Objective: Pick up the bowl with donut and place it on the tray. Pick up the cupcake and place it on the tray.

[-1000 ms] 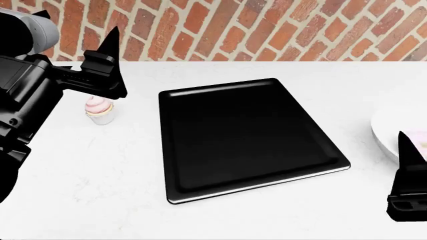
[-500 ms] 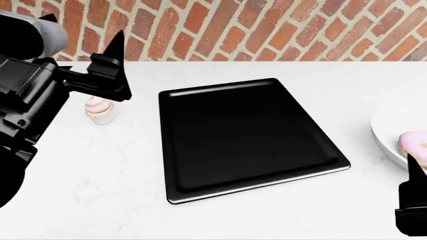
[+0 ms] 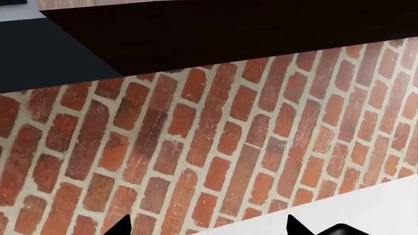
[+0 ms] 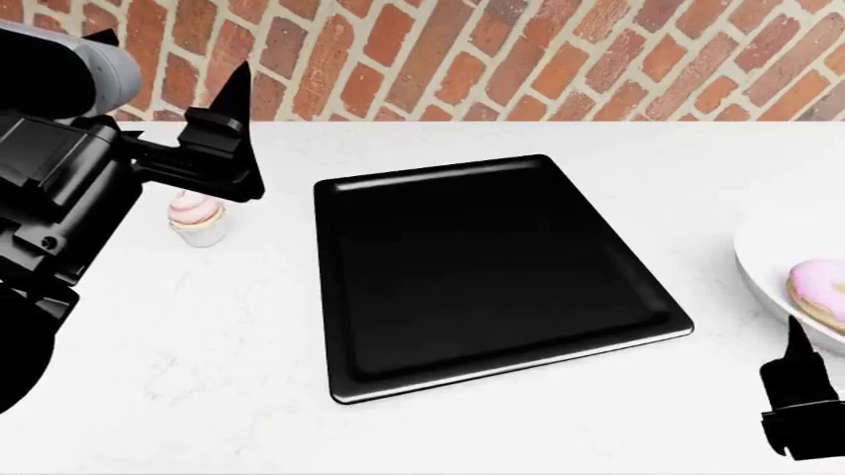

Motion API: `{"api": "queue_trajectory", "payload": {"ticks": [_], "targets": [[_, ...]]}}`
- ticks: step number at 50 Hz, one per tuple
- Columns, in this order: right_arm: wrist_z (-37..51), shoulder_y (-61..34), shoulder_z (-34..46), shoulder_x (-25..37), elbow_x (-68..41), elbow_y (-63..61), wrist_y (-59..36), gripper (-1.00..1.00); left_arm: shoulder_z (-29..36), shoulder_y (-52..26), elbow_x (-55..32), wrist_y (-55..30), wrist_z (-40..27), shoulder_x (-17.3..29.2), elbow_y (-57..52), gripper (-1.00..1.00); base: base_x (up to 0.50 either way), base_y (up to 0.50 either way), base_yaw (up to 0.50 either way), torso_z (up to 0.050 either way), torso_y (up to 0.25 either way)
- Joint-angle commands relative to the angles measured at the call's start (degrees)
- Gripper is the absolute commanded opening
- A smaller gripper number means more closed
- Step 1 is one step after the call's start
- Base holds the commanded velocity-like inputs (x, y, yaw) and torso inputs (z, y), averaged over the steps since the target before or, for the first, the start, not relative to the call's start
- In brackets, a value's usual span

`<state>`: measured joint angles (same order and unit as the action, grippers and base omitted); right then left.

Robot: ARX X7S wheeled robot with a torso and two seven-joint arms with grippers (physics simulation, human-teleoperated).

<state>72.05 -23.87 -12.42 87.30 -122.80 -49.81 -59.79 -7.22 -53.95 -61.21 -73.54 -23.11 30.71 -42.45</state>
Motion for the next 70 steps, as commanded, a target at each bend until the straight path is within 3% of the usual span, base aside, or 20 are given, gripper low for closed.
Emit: {"api": "queue_trajectory", "payload": {"ticks": [1, 2, 4, 5, 6, 7, 30, 70], "targets": [[-5.5, 0.5, 5.4, 2.7, 7.4, 1.0, 0.8, 1.0, 0.5, 0.4, 0.2, 0.8, 0.0, 0.3, 0.2, 1.0, 0.0, 0.0, 0.0, 0.0, 0.0], [-5.7, 0.5, 5.6, 2.7, 7.8, 1.2, 0.6, 1.0, 0.5, 0.4, 0.1, 0.8, -0.1, 0.3, 0.3, 1.0, 0.0, 0.0, 0.0, 0.0, 0.0], [8.6, -16.7, 22.8, -10.1, -2.9, 7.4, -13.1, 1.0, 0.6, 0.5, 0.2, 1.0, 0.0, 0.4, 0.3, 1.0, 0.0, 0.0, 0.0, 0.0, 0.0], [11.9, -25.2, 31.4, -11.9, -5.2, 8.7, -14.2, 1.0, 0.7, 0.6, 0.2, 1.1, 0.0, 0.4, 0.3, 1.0, 0.0, 0.0, 0.0, 0.0, 0.0], [12.9, -33.8, 32.9, -12.5, -5.8, 9.2, -14.6, 1.0, 0.7, 0.6, 0.3, 1.2, 0.0, 0.4, 0.3, 1.0, 0.0, 0.0, 0.0, 0.0, 0.0], [13.3, -36.0, 33.7, -13.0, -5.9, 9.6, -15.0, 1.0, 0.7, 0.7, 0.3, 1.2, 0.0, 0.5, 0.3, 1.0, 0.0, 0.0, 0.0, 0.0, 0.0], [14.6, -44.6, 45.3, -18.7, -2.9, 17.4, -21.6, 1.0, 2.4, 1.1, 1.2, 2.8, 0.0, 0.7, 1.1, 1.0, 0.0, 0.0, 0.0, 0.0, 0.0], [8.8, -46.7, 54.9, -22.4, 9.3, 26.4, -26.7, 1.0, 5.5, 1.0, 2.8, 5.0, 0.3, 1.3, 2.9, 1.0, 0.0, 0.0, 0.0, 0.0, 0.0]]}}
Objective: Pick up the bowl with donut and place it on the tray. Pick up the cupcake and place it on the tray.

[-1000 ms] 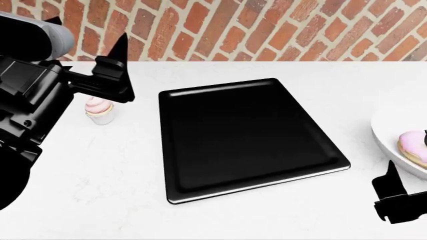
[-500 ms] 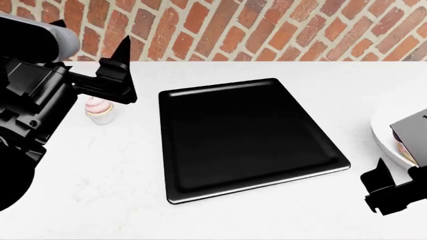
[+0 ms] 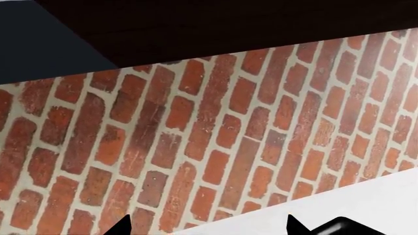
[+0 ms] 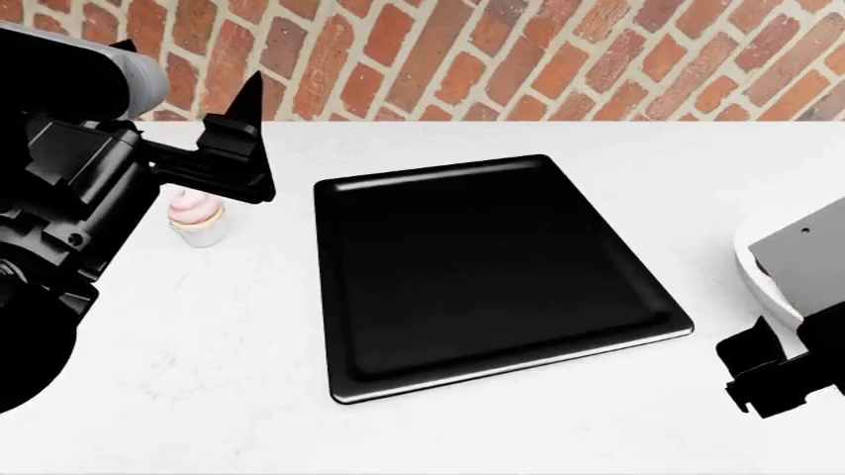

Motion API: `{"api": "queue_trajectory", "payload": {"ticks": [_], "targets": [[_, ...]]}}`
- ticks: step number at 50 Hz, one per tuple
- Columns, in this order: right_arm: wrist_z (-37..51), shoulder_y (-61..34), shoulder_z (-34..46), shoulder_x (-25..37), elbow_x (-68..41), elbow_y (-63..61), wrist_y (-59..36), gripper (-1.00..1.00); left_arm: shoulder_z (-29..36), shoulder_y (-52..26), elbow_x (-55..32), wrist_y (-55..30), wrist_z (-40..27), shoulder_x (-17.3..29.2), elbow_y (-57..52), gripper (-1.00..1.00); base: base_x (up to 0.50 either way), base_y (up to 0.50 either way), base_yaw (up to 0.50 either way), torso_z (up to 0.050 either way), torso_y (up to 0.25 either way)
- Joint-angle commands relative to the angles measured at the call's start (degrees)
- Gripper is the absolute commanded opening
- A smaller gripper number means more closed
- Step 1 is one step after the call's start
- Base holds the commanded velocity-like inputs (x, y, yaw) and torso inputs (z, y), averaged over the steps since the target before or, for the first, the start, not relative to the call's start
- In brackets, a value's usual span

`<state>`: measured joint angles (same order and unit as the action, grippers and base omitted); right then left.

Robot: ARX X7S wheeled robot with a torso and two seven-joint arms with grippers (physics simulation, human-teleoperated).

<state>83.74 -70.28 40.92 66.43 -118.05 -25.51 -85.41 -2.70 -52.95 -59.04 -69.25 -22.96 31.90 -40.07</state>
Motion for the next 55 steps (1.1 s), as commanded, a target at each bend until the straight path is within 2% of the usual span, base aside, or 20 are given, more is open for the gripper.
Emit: {"api": "queue_trajectory", "payload": {"ticks": [1, 21, 55], "targets": [[-3.5, -0.2, 1.5, -1.7, 5.2, 2.2, -1.1, 1.0, 1.0, 0.0, 0.7, 0.8, 0.2, 0.1, 0.6, 1.0, 0.0, 0.0, 0.0, 0.0, 0.0], [-14.8, 1.0, 4.3, -4.9, 19.7, 6.0, -1.8, 1.0, 2.6, -0.4, 1.2, 1.5, 0.1, 0.1, 1.2, 1.0, 0.0, 0.0, 0.0, 0.0, 0.0], [-23.9, 3.0, 11.4, -5.2, 33.3, 10.7, 2.7, 1.0, 3.8, -0.2, 1.4, 2.9, -0.2, 0.3, 1.8, 1.0, 0.0, 0.0, 0.0, 0.0, 0.0]]}}
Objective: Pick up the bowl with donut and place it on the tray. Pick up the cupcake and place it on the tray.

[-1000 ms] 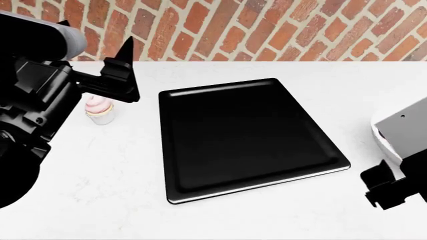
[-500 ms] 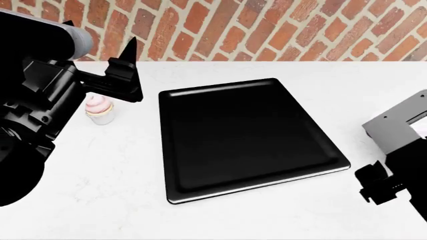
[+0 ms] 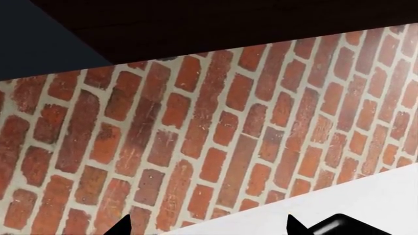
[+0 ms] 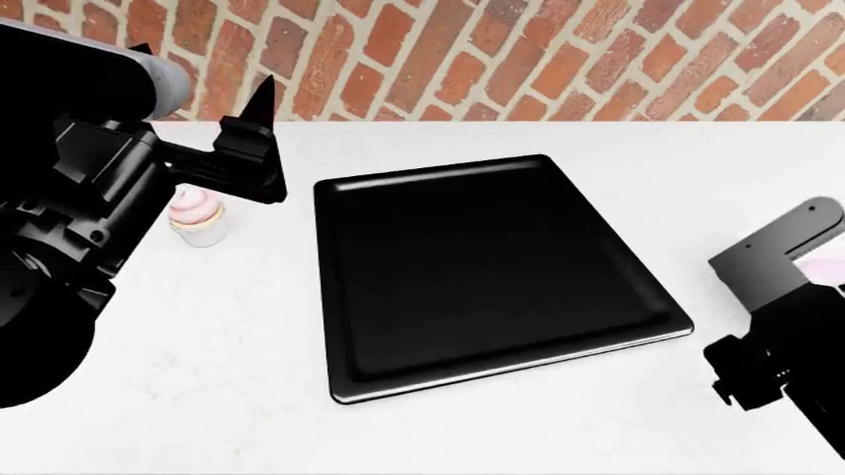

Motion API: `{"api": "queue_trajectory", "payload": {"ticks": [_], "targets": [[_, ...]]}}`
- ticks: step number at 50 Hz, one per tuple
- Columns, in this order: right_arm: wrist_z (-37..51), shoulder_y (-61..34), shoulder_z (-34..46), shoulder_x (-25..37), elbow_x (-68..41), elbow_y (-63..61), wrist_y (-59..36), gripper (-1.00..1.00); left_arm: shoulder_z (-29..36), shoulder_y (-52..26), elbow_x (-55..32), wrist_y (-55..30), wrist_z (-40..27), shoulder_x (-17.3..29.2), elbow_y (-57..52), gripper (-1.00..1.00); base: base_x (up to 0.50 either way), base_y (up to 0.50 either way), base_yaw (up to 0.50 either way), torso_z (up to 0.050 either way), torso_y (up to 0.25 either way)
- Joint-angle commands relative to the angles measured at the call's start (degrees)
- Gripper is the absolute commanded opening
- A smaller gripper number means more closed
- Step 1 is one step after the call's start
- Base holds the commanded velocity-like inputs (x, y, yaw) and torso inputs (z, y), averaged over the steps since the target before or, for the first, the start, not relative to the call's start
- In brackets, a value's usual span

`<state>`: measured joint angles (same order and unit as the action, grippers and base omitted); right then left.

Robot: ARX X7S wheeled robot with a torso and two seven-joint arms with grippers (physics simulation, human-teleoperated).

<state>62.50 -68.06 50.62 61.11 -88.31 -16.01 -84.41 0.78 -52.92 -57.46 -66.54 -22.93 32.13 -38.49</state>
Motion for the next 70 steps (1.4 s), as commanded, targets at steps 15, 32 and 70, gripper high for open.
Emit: {"api": "queue_trajectory", "payload": {"ticks": [15, 32, 70], "targets": [[-5.0, 1.5, 3.7, 0.2, 7.5, 3.7, 3.6, 1.0, 1.7, 0.0, 1.1, 1.3, 0.3, 0.2, 1.1, 1.0, 0.0, 0.0, 0.0, 0.0, 0.0], [-5.2, 1.8, 4.2, 0.5, 9.3, 5.3, 5.6, 1.0, 3.1, 0.0, 2.1, 2.4, 0.7, 0.2, 2.1, 1.0, 0.0, 0.0, 0.0, 0.0, 0.0], [-13.2, -1.0, 7.7, 3.1, 14.1, -1.6, 5.5, -1.0, 3.2, 2.2, 2.4, 4.9, 0.8, 0.8, 2.3, 1.0, 0.0, 0.0, 0.0, 0.0, 0.0]]}}
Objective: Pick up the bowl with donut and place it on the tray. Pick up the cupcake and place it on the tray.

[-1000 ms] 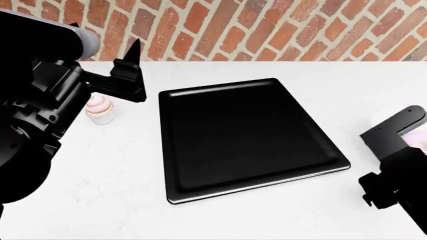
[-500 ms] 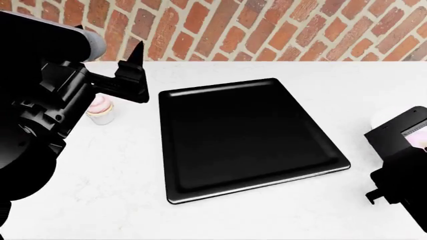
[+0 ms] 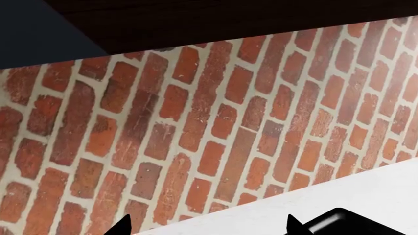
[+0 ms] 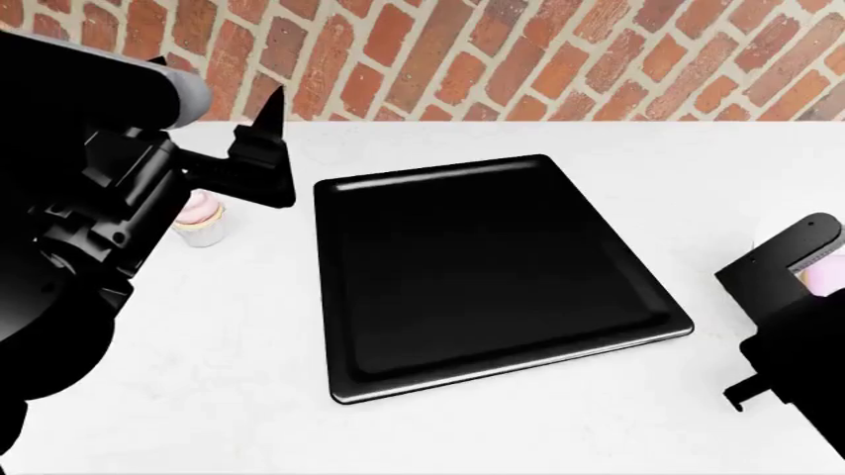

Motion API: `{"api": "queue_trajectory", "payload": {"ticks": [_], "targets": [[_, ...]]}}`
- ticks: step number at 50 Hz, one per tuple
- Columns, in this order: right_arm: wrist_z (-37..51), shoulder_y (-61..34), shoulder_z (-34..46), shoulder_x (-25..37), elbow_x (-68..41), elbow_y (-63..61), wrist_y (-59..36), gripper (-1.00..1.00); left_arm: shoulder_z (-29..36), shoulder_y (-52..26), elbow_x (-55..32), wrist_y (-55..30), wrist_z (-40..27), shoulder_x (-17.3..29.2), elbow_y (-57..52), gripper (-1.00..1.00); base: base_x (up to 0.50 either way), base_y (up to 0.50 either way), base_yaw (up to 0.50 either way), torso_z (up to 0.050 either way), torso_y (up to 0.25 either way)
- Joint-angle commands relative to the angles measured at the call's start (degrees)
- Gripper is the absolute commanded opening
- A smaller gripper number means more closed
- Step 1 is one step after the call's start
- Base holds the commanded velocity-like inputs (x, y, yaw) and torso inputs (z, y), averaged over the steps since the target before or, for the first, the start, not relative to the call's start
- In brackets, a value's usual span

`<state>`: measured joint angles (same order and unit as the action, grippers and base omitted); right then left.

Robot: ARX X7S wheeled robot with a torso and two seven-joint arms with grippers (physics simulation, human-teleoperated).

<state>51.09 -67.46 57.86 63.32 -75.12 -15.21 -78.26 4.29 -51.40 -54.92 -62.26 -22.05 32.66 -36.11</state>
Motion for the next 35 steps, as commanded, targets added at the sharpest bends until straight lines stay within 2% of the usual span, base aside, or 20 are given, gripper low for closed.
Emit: {"api": "queue_trajectory", "payload": {"ticks": [1, 12, 17, 24, 32, 35], "targets": [[-2.0, -1.8, 0.5, 0.9, 1.0, -2.6, -0.9, -1.0, -0.4, 0.7, -0.2, 0.6, -0.1, 0.3, -0.1, 1.0, 0.0, 0.0, 0.0, 0.0, 0.0], [-1.0, -4.2, 0.3, 1.5, -1.0, -5.2, -3.8, -1.0, -0.3, -0.8, -1.5, -1.1, -1.1, 1.0, -0.5, 1.0, 0.0, 0.0, 0.0, 0.0, 0.0], [-0.5, -5.1, 0.0, 1.6, -1.4, -5.7, -4.1, -1.0, -2.5, -1.3, -4.4, -4.7, -5.4, 0.7, -0.1, 1.0, 0.0, 0.0, 0.0, 0.0, 0.002], [-0.4, -7.2, -0.2, 1.7, -2.2, -6.5, -5.7, -1.0, -5.2, 5.3, -5.5, -5.3, -9.3, 0.7, -1.8, 1.0, 0.0, 0.0, 0.0, 0.0, 0.0], [1.7, -11.7, -0.2, 0.8, -6.3, -6.8, -10.6, -1.0, -8.8, 13.6, -4.5, -1.8, -9.4, 1.5, -3.4, 1.0, 0.0, 0.0, 0.0, 0.0, 0.001], [3.8, -14.9, 2.1, 0.6, -9.3, -6.3, -11.4, -1.0, -9.8, 16.4, -3.6, 0.0, -8.4, 1.8, -3.3, 1.0, 0.0, 0.0, 0.0, 0.0, 0.0]]}}
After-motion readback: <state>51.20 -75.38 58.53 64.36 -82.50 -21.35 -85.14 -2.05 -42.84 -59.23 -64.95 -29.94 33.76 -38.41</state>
